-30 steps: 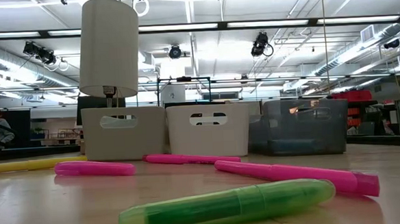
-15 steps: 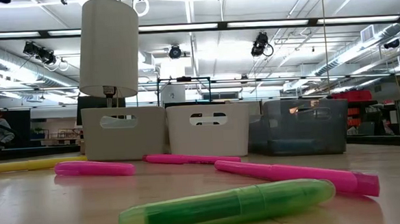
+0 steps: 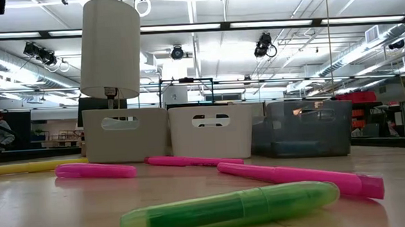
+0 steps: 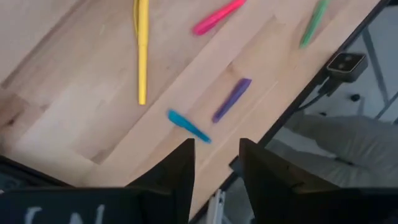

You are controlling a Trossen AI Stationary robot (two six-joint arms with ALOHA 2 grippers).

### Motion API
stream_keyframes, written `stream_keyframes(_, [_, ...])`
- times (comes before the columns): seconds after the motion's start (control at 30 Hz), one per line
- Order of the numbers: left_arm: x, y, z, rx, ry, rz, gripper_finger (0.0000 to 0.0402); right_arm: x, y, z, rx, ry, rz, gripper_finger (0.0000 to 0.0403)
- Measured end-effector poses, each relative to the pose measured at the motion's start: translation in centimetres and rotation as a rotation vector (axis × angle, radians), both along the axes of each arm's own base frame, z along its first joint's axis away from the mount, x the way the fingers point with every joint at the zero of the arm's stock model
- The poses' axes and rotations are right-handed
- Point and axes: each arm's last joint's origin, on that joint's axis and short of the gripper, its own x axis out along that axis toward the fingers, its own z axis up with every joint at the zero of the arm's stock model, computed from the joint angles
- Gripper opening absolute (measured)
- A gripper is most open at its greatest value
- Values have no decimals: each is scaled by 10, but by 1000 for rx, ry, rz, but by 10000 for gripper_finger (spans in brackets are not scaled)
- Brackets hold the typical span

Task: Pick & Place Markers
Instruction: Put the left yellow highlighter pen into the white bin

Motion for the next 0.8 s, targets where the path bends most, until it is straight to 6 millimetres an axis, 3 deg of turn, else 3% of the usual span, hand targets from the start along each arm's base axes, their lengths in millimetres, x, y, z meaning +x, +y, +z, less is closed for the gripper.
stream_keyframes(0.37, [4, 4, -2, 113, -45, 85, 155, 0, 0, -2, -11, 22, 0, 134])
stream_keyframes(0.8, [27, -7, -35, 286, 94, -3, 156, 0, 0, -5, -14, 45, 0, 134])
